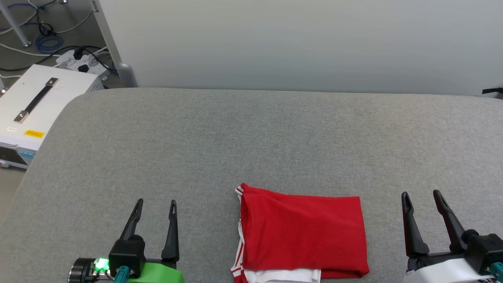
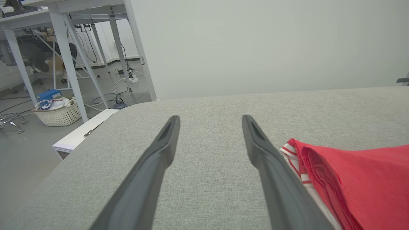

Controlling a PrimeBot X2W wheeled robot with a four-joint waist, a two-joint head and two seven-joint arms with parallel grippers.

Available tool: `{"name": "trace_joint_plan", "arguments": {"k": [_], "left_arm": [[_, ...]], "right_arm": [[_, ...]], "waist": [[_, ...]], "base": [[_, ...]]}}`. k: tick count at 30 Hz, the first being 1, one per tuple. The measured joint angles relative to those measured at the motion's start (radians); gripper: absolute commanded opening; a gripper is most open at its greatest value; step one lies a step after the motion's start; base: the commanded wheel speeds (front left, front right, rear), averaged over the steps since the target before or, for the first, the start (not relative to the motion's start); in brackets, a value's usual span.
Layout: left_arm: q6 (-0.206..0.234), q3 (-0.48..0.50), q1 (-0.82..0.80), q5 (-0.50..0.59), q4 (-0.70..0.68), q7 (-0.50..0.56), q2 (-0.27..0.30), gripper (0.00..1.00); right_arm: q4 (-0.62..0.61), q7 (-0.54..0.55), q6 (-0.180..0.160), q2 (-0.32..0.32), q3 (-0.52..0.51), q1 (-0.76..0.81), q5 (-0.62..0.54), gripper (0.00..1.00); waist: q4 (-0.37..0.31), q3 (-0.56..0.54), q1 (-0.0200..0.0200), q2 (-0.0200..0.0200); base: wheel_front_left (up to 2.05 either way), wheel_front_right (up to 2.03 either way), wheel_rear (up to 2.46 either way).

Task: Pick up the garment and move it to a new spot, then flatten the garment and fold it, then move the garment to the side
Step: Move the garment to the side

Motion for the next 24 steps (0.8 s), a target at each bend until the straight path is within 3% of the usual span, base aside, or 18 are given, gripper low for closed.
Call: {"name": "trace_joint_plan", "arguments": {"k": [5,9,14,19,24], "left_arm": [[0.0,0.0,0.0,0.0,0.0,0.0,0.001,1.0],[0.0,0.0,0.0,0.0,0.002,0.0,0.001,1.0],[0.0,-0.001,0.0,0.0,0.004,0.0,0.002,1.0],[-0.001,-0.005,-0.001,0.0,0.005,0.0,0.003,1.0],[-0.003,-0.007,-0.002,0.0,0.005,0.0,0.003,1.0]], "right_arm": [[-0.016,0.0,0.0,-0.012,-0.009,-0.009,-0.003,1.0],[-0.044,0.0,0.0,-0.056,-0.047,-0.072,0.025,1.0],[-0.03,0.012,0.0,-0.166,-0.03,-0.182,0.099,1.0],[0.001,0.196,0.0,-0.291,0.065,-0.289,0.257,1.0],[0.028,0.469,0.0,-0.404,0.178,-0.345,0.449,1.0]], "waist": [[-0.002,0.001,0.0,0.0],[-0.005,0.003,0.0,0.0],[-0.003,0.007,0.0,0.0],[0.003,0.018,0.0,0.0],[0.011,0.03,0.0,0.0]], "base": [[0.0,0.0,0.0],[0.0,0.0,0.0],[0.0,0.0,0.0],[0.0,0.0,0.0],[0.0,0.0,0.0]]}}
